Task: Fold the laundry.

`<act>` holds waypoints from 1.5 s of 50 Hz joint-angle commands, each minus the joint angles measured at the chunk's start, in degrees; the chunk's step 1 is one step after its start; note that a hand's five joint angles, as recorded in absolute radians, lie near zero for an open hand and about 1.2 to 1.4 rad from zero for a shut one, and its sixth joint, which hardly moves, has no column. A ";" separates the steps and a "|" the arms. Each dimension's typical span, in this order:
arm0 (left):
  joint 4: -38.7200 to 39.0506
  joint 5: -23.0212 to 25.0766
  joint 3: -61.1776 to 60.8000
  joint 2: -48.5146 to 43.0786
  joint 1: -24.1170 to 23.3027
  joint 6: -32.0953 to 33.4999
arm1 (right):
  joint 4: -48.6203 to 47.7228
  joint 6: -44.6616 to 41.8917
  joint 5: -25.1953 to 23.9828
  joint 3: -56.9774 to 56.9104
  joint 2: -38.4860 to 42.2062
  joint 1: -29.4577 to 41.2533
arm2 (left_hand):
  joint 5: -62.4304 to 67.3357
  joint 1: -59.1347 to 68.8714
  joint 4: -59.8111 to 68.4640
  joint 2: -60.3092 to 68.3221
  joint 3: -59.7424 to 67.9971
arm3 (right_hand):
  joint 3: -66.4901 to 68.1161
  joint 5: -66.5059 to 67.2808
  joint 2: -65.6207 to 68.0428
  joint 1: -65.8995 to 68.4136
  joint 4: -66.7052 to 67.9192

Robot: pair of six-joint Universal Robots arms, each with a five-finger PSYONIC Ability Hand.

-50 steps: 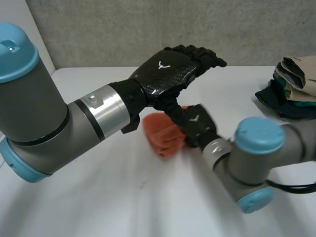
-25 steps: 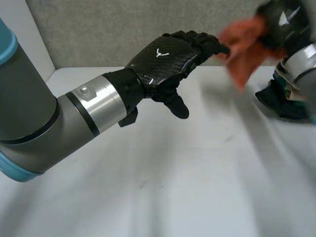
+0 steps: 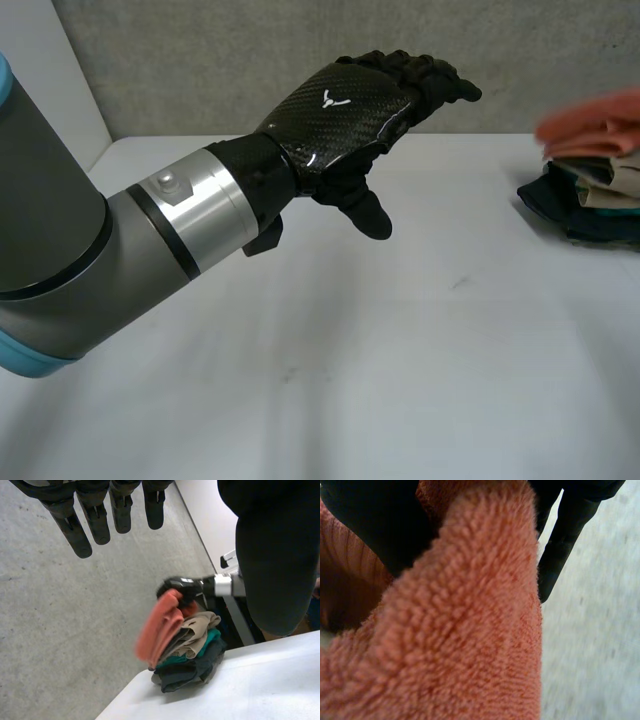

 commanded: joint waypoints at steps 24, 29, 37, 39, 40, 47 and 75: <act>-0.09 -0.16 0.37 0.46 -1.60 0.10 | -1.78 -6.23 6.84 9.52 -3.46 -4.85 | -2.69 -1.50 -1.62 -1.63 -1.81 | 13.30 19.36 15.02 23.43 11.54; -0.09 -0.07 0.46 0.37 -1.68 -0.07 | 2.26 -14.31 7.37 9.16 -2.15 -3.44 | -2.69 -1.50 -1.62 -1.63 -1.81 | 13.30 19.36 15.02 23.43 11.54; -0.09 -0.16 0.46 0.46 -2.91 -0.16 | 5.43 -19.34 7.81 9.78 -1.79 -3.00 | -2.69 -1.50 -1.62 -1.63 -1.81 | 13.30 19.36 15.02 23.43 11.54; -0.09 -0.16 0.37 0.55 -3.00 -0.16 | 5.78 -19.34 8.34 10.30 -2.32 -3.00 | -2.73 -1.55 -1.67 -1.68 -1.86 | -2.20 3.86 -0.47 7.93 -3.95; -0.09 -0.07 0.37 0.72 -3.09 -0.16 | 6.13 -19.25 8.43 10.66 -2.67 -3.00 | -2.73 -1.55 -1.67 -1.68 -1.86 | -12.61 -6.55 -10.88 -2.48 -14.36; -0.09 -0.16 0.11 1.60 -3.27 -0.16 | 15.53 -19.16 8.43 13.29 -10.40 -3.96 | -2.73 -1.55 -1.67 -1.68 -1.86 | -56.70 -50.64 -54.98 -46.57 -58.46; -0.26 -14.00 1.69 7.92 0.15 -3.58 | 43.66 -21.01 24.51 9.67 -39.04 -7.01 | -2.35 -1.16 -1.28 -1.29 -1.48 | -56.70 -50.64 -54.98 -46.57 -58.46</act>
